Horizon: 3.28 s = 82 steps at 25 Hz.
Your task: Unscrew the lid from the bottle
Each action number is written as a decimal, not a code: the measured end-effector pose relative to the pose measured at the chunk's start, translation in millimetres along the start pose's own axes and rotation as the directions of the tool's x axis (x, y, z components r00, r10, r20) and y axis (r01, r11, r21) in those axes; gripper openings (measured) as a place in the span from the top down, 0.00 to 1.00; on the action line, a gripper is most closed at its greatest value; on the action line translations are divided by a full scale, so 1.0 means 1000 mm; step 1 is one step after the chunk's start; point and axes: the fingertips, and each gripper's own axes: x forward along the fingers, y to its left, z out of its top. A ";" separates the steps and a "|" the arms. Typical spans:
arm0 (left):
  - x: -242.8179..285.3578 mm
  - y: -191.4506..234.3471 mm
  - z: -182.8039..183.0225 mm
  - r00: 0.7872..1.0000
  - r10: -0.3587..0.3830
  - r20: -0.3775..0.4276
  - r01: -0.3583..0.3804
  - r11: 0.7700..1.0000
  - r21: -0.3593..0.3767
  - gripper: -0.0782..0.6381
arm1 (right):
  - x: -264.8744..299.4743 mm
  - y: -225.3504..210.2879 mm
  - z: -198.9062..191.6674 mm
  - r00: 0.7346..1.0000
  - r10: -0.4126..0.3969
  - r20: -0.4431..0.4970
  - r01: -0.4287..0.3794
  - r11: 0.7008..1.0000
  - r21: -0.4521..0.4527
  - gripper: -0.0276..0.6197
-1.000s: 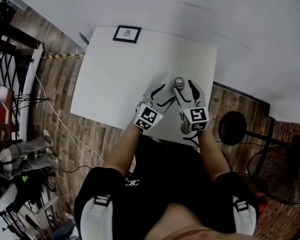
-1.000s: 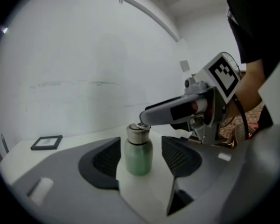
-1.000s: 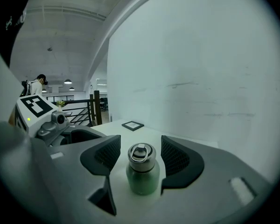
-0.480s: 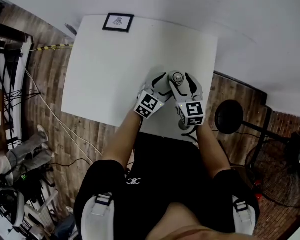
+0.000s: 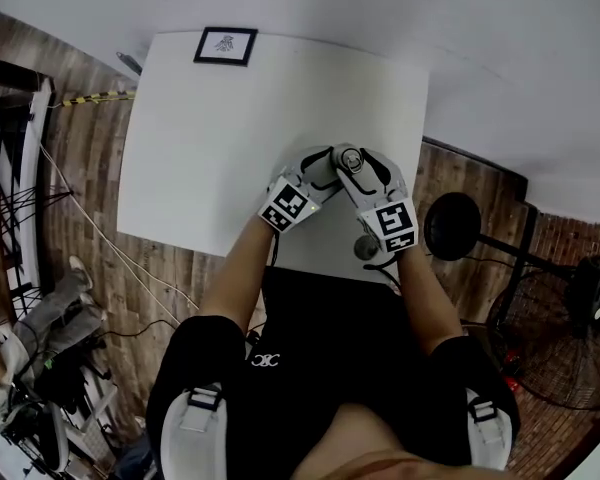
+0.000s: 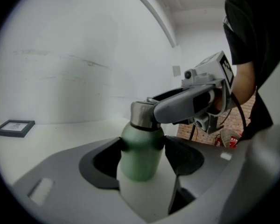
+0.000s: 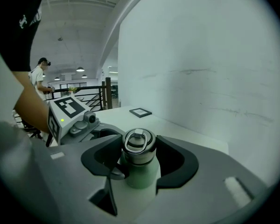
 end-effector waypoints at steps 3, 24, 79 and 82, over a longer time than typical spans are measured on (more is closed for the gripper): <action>0.000 0.000 0.000 1.000 -0.029 0.000 0.029 1.000 0.013 0.41 | 0.001 0.003 -0.001 0.985 0.165 -0.042 -0.169 0.980 -0.106 0.60; -0.002 0.000 -0.002 1.000 -0.014 -0.027 0.014 1.000 0.009 0.41 | -0.042 0.000 0.031 0.981 0.139 0.136 -0.149 0.986 0.071 0.59; -0.001 0.000 -0.004 0.995 -0.094 -0.045 0.096 0.995 0.034 0.41 | -0.029 -0.006 0.009 0.958 0.285 -0.003 -0.284 0.953 -0.102 0.59; 0.001 0.001 -0.003 0.994 -0.098 -0.046 0.099 0.994 0.036 0.41 | -0.034 -0.015 0.005 0.992 0.101 0.070 -0.102 0.995 0.019 0.59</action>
